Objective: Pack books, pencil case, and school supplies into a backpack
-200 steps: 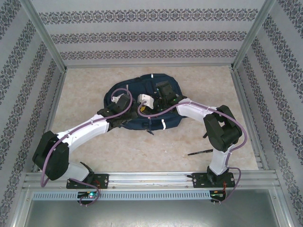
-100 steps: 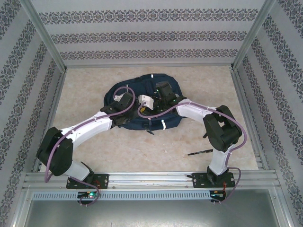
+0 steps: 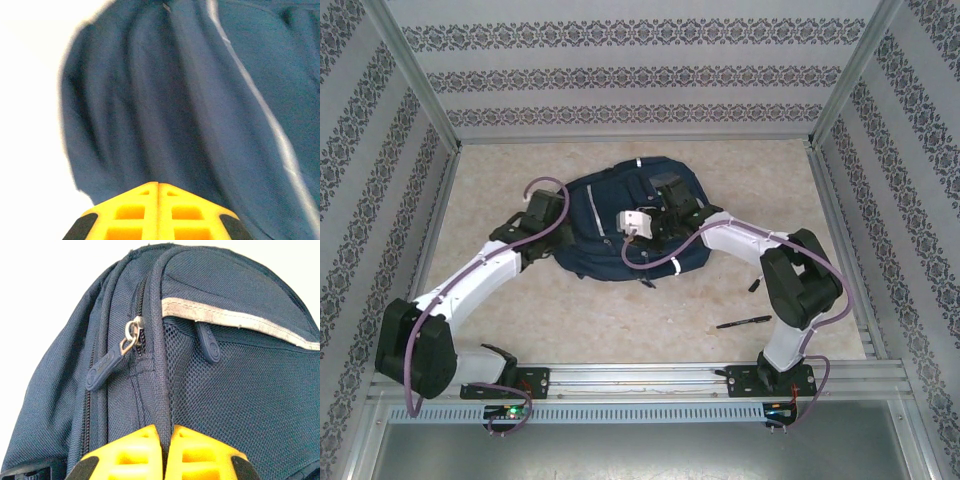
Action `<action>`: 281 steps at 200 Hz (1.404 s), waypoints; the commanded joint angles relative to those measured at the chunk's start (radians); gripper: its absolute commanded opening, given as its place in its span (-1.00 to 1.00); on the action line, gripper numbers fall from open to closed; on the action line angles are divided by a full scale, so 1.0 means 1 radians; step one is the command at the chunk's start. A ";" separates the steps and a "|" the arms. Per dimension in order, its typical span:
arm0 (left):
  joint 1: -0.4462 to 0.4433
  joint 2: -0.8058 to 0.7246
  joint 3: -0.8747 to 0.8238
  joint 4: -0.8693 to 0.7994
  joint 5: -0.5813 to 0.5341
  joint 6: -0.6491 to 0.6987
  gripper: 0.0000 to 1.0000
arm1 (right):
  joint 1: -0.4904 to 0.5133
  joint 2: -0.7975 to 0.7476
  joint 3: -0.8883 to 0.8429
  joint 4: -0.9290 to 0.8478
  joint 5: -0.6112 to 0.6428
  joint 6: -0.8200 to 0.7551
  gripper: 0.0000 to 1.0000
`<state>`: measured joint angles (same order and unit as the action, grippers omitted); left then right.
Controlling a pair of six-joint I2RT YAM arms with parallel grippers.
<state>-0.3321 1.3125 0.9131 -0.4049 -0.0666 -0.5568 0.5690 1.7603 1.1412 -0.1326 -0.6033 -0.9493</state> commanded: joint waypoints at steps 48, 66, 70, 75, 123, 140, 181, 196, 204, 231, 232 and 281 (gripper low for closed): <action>0.012 0.047 0.011 0.257 0.657 -0.010 -0.48 | -0.025 -0.028 0.001 -0.014 -0.100 0.033 -1.00; -0.118 0.009 0.014 0.228 0.502 -0.056 -0.28 | -0.032 -0.014 0.007 0.009 -0.125 0.087 -1.00; -0.141 0.004 0.014 0.221 0.464 -0.070 -0.26 | -0.034 -0.012 0.006 0.017 -0.130 0.098 -1.00; -0.164 0.000 0.014 0.207 0.421 -0.094 -0.25 | -0.035 -0.010 0.004 0.026 -0.136 0.113 -1.00; -0.286 0.046 0.039 0.048 0.123 -0.221 -0.20 | -0.038 0.003 0.006 0.076 -0.162 0.167 -1.00; -0.296 0.083 0.077 -0.018 0.074 -0.237 -0.14 | -0.037 0.008 0.010 0.082 -0.167 0.173 -1.00; -0.302 0.151 0.153 -0.104 0.012 -0.264 -0.08 | -0.019 0.008 0.009 0.085 -0.144 0.159 -1.00; -0.303 0.174 0.157 -0.101 0.020 -0.289 -0.12 | -0.014 0.005 0.007 0.094 -0.136 0.159 -1.00; -0.304 0.177 0.145 -0.082 0.023 -0.308 -0.15 | -0.014 0.005 0.005 0.102 -0.141 0.168 -1.00; -0.305 0.204 0.131 -0.040 0.021 -0.314 -0.31 | -0.005 -0.002 0.001 0.117 -0.147 0.177 -1.00; -0.305 0.206 0.132 -0.042 0.020 -0.313 -0.31 | -0.005 -0.002 0.001 0.118 -0.147 0.177 -1.00; -0.305 0.281 0.188 -0.145 -0.011 -0.324 -0.40 | 0.017 -0.019 -0.001 0.125 -0.146 0.173 -1.00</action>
<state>-0.6292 1.5482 1.0782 -0.4751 -0.0227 -0.8551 0.5568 1.7676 1.1191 -0.0704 -0.6476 -0.7891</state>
